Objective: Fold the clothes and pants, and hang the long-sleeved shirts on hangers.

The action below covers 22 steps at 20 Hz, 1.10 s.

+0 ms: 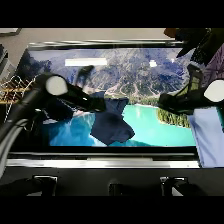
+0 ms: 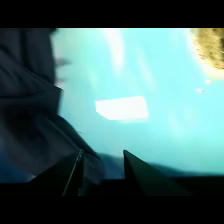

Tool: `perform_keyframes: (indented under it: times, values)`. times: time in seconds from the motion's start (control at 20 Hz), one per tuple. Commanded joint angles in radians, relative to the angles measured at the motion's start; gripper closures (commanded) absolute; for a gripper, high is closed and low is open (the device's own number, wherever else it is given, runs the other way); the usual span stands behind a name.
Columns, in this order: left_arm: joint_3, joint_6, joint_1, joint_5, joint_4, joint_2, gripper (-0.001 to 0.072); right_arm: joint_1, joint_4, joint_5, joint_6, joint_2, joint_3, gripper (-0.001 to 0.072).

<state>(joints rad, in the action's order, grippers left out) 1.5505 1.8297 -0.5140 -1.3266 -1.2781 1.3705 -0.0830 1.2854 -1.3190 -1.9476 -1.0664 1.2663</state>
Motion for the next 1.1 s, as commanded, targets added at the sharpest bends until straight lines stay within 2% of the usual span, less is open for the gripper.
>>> perform_keyframes:
  times: [0.0,0.05,0.15,0.25,0.4,0.55,0.7,0.75,0.8,0.85,0.9,0.95,1.0,1.05]
  values:
    - [0.0,-0.001,0.167,-0.099,-0.131,-0.164,0.0134,0.098,-0.32,0.112,0.018,-0.064,0.021,0.0381]
    - [0.0,-0.001,0.204,-0.099,-0.134,-0.192,0.0134,0.142,-0.344,0.033,0.105,-0.097,0.02,0.034]
    - [0.0,-0.001,0.267,-0.099,-0.134,-0.226,0.0134,0.18,-0.33,-0.098,0.261,-0.153,-0.006,0.009]
    - [0.0,-0.001,0.307,-0.099,-0.133,-0.233,0.0134,0.166,-0.357,-0.108,0.34,-0.179,-0.105,0.0094]
    - [0.0,0.0,0.321,-0.098,-0.138,-0.227,0.0134,0.093,-0.458,0.006,0.416,-0.18,-0.319,0.0094]
    - [0.0,0.0,0.32,-0.098,-0.138,-0.225,0.0134,0.009,-0.541,0.161,0.439,-0.184,-0.465,0.0095]
    - [0.0,0.017,0.32,-0.098,-0.138,-0.224,0.0123,-0.076,-0.57,0.262,0.442,-0.211,-0.512,0.0104]
    - [0.0,0.034,0.322,-0.097,-0.152,-0.224,0.002,-0.098,-0.578,0.286,0.442,-0.227,-0.512,0.0131]
    - [0.0,0.049,0.326,-0.096,-0.171,-0.223,-0.0013,-0.12,-0.599,0.312,0.442,-0.244,-0.512,0.0147]
    - [0.0,0.048,0.337,-0.095,-0.175,-0.222,-0.0013,-0.143,-0.627,0.336,0.444,-0.263,-0.512,0.0233]
    - [-0.003,0.047,0.356,-0.093,-0.175,-0.219,-0.0013,-0.159,-0.636,0.353,0.446,-0.275,-0.512,0.0419]
    - [-0.012,0.043,0.379,-0.085,-0.174,-0.217,-0.0013,-0.161,-0.635,0.36,0.452,-0.277,-0.512,0.0644]
    - [-0.033,0.034,0.408,-0.064,-0.171,-0.217,-0.0013,-0.155,-0.633,0.36,0.458,-0.272,-0.51,0.0683]
    - [-0.065,0.028,0.441,-0.031,-0.164,-0.217,-0.0001,-0.155,-0.625,0.362,0.463,-0.263,-0.51,0.0683]
